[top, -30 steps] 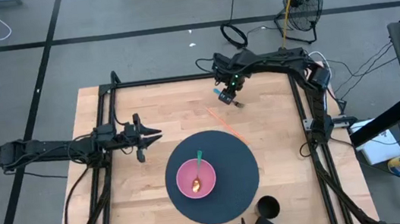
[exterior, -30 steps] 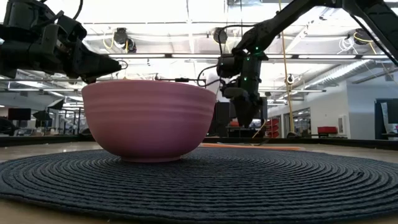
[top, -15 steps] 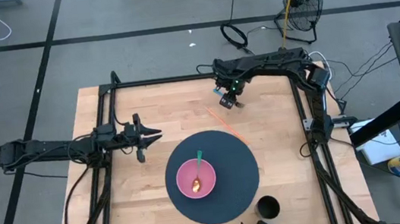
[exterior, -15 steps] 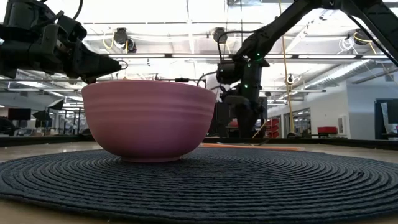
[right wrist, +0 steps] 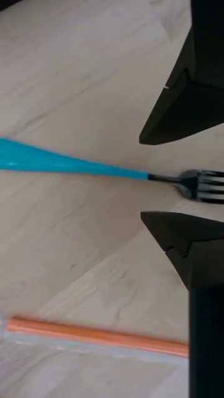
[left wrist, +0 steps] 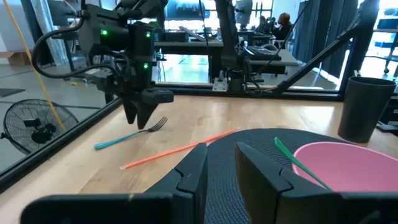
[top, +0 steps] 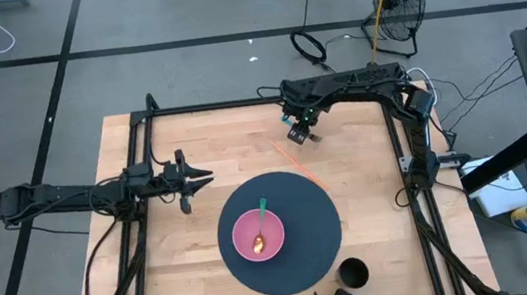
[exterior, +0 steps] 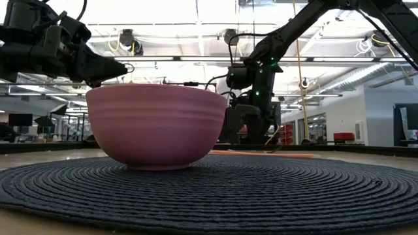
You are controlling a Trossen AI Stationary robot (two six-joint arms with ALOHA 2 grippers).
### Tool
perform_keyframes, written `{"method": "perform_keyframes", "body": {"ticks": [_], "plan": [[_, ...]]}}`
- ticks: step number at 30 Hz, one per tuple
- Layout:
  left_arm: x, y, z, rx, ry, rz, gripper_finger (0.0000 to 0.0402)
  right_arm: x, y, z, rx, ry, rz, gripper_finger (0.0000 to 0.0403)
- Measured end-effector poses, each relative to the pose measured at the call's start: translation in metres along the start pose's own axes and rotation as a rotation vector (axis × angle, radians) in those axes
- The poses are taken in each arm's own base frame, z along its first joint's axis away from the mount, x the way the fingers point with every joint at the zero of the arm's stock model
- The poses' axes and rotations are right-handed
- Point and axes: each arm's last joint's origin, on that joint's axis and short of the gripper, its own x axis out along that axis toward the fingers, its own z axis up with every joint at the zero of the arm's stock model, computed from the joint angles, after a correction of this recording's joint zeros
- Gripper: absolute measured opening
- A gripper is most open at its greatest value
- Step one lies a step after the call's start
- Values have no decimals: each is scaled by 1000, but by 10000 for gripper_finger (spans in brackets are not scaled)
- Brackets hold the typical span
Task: Pick & Place Utensil
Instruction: Put the blue fork into the pink bowl on the blue mat
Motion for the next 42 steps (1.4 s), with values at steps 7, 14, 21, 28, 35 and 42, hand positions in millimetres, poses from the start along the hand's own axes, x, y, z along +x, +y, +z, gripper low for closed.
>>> {"method": "perform_keyframes", "body": {"ticks": [7, 14, 21, 28, 35, 42], "plan": [[0, 0, 0, 0, 0, 0, 88, 13, 7, -9, -5, 28, 2, 166], [0, 0, 0, 0, 0, 1, 88, 15, 3, -10, 30, 30, -18, 150], [0, 0, 0, -1, 0, 1, 88, 20, 2, -13, 41, 19, -49, 128], [0, 0, 0, -2, 0, 1, 88, 27, 3, -22, 52, 30, -50, 110], [0, 0, 0, -2, 0, 1, 88, 27, 3, -23, 34, 35, -49, 59], [0, 0, 0, -3, 0, 1, 88, 28, 3, -24, 14, 40, -49, 10]]}}
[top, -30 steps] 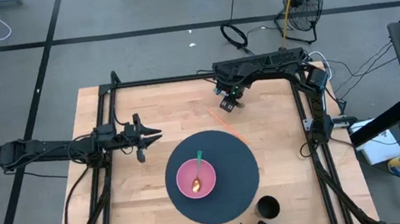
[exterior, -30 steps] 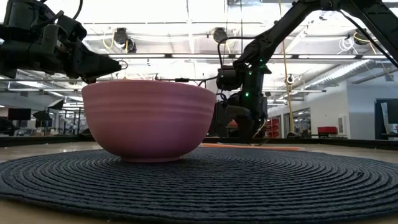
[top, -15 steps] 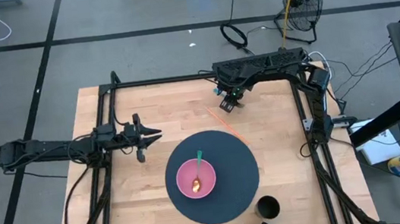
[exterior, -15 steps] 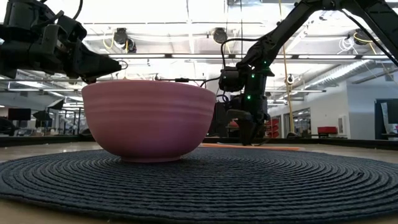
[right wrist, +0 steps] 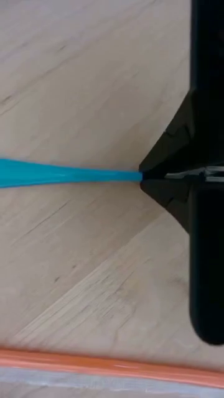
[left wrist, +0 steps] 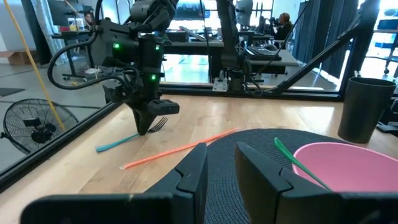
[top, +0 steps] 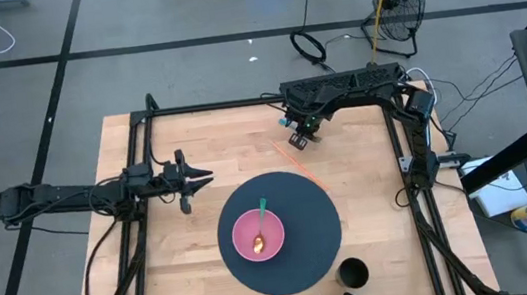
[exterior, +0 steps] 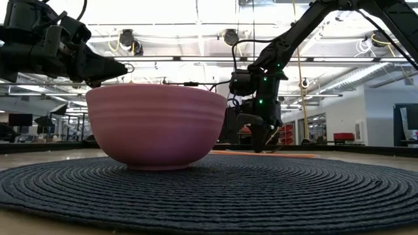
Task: Pick & Place Utensil
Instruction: Put the blue fork into the pink bowl on the blue mat
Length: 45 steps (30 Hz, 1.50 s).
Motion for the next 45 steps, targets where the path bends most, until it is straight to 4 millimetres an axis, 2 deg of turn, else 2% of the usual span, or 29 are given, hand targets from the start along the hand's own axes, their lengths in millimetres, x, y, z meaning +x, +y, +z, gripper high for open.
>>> {"method": "perform_keyframes", "body": {"ticks": [16, 22, 34, 45], "plan": [[0, 0, 0, 0, 0, 0, 88, 1, 0, 0, -11, -5, -1, 2], [0, 0, 0, 0, 0, 0, 88, -9, 1, 0, -14, -33, 3, 1], [0, 0, 0, -1, -1, 14, 88, -67, 16, -1, -54, -200, 26, 1], [0, -1, 7, -148, -71, -41, 88, -134, 47, -16, -177, -408, 78, 0]]}}
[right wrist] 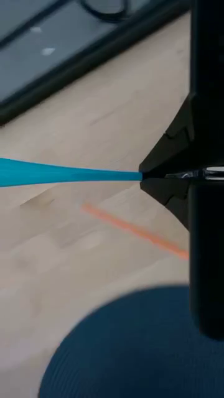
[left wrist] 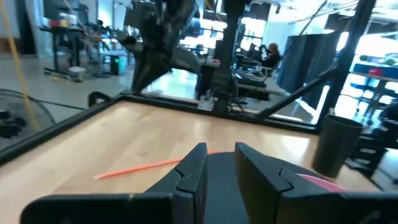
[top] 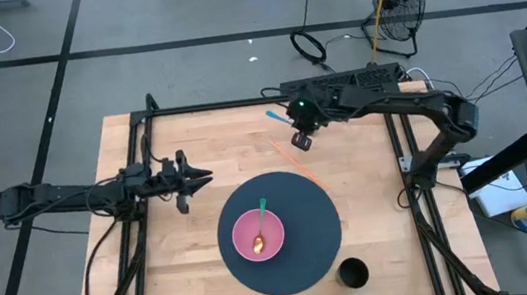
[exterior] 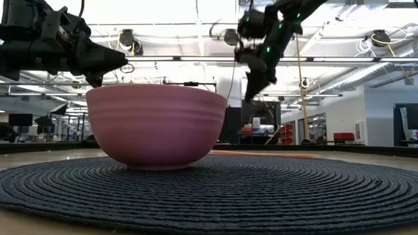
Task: Pick & Place Utensil
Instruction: Put the blue fork into the pink bowl on the blue mat
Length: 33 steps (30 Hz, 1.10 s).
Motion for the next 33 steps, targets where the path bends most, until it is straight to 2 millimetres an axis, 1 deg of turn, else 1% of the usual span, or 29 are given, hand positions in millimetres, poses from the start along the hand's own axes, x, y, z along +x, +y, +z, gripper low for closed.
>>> {"method": "perform_keyframes", "body": {"ticks": [6, 10, 14, 18, 25, 29, 33], "plan": [[5, -10, 2, 0, -48, -90, 88, -34, 25, 4, -82, -119, 53, 0], [12, -19, 7, 28, -85, -133, 88, -48, 44, 6, -137, -193, 95, 0], [28, -27, 16, 69, -80, -100, 88, -55, 64, 7, -193, -251, 139, 0], [50, -34, 25, 115, -58, -110, 88, -60, 85, 7, -250, -297, 183, 0], [87, -39, 25, 142, 6, -101, 88, -69, 117, 1, -344, -338, 255, 0], [106, -42, 30, 143, -9, -102, 88, -72, 129, -4, -376, -340, 284, 0], [119, -43, 35, 149, -18, -102, 88, -75, 138, -7, -411, -344, 303, 1]]}}
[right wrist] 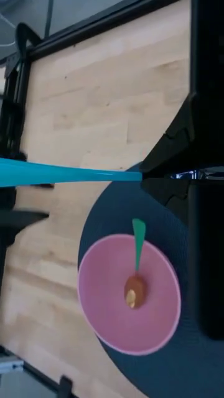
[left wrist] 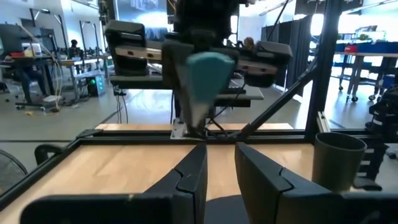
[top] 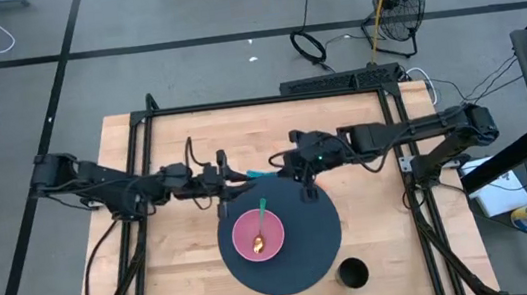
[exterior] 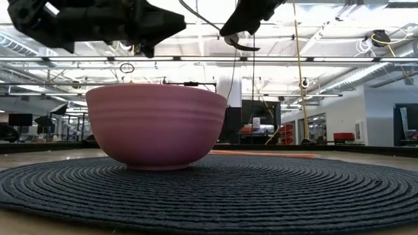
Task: Pick & Place Utensil
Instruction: Put the blue fork into the pink bowl on the blue mat
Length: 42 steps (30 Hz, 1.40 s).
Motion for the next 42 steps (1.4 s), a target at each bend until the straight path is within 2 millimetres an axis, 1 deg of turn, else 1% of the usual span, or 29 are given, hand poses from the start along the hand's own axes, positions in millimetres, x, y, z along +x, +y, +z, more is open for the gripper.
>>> {"method": "perform_keyframes", "body": {"ticks": [7, 11, 13, 15, 20, 23, 26, 28, 31, 34, 42], "plan": [[16, 0, 5, 2, -12, 0, 89, 0, 8, 1, -40, -11, 20, 2], [23, 0, 4, 7, -4, 0, 89, -1, 9, 3, -48, -27, 20, 3], [25, 0, 2, 15, 4, -1, 97, -1, 9, 4, -53, -37, 19, 3], [27, 0, 1, 15, 7, -6, 116, -1, 9, 4, -57, -39, 19, 3], [28, 0, 3, -8, 1, -3, 186, -1, 9, 4, -57, -40, 19, 3], [28, 2, 3, -7, -7, 6, 220, -1, 9, 5, -56, -50, 20, 3], [28, 3, 8, -7, -54, 10, 240, -1, 9, 6, -56, -60, 19, 4], [28, 4, 9, -6, -68, 12, 244, 0, 9, 6, -55, -60, 19, 4], [28, 4, 11, 1, -88, 11, 237, 3, 9, 6, -53, -63, 20, 4], [28, 4, 12, 19, -94, 7, 216, 3, 9, 9, -51, -86, 18, 4], [28, 2, 12, 44, -97, -16, 123, 2, 9, 10, -52, -100, 17, 4]]}}
